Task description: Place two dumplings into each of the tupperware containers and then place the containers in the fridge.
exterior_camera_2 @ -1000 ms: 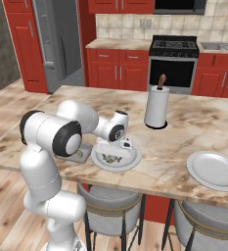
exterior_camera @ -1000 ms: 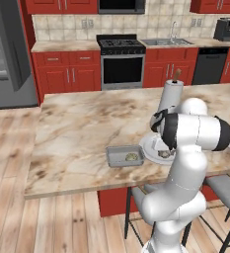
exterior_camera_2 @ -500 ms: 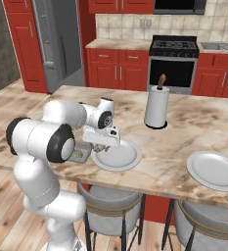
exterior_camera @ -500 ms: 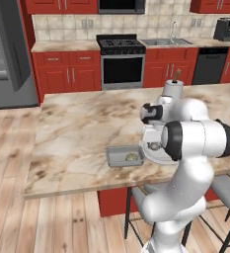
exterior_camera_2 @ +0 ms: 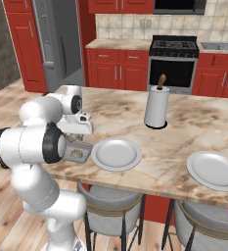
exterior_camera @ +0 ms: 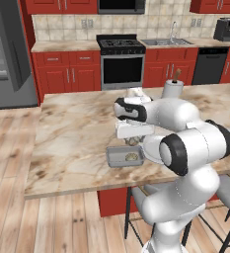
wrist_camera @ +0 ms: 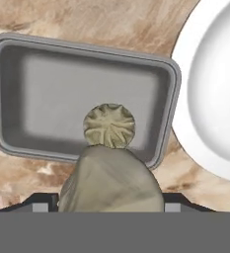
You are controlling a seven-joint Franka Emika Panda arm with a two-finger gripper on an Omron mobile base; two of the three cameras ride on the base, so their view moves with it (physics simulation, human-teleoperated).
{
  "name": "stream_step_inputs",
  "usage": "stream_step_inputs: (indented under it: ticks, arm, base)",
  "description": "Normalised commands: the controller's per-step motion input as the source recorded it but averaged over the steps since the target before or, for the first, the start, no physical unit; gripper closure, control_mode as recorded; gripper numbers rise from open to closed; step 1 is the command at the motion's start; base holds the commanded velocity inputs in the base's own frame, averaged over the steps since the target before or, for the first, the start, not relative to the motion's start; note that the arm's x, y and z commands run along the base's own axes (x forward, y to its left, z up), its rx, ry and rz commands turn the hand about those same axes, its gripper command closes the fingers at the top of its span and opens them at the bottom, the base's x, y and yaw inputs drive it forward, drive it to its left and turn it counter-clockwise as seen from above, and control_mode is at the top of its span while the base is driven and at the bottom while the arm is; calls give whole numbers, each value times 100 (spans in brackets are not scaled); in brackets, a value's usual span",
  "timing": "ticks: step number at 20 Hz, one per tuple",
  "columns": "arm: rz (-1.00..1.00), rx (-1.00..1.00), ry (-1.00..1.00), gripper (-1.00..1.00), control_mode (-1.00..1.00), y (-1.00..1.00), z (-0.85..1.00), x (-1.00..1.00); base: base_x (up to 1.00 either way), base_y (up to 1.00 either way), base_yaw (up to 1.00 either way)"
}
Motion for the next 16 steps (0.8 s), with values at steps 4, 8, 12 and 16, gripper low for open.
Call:
stream_step_inputs:
  ticks: [4,8,12,16]
  arm:
    - [0,-13,8,100,-100,90,-5,3]
    - [-5,-3,0,100,-100,55,-23,28]
    - [-12,0,0,100,-100,12,-38,39]
    - [-4,4,0,100,-100,0,-49,35]
  base:
    - [0,0,0]
    - [0,0,0]
    - [0,0,0]
    - [0,0,0]
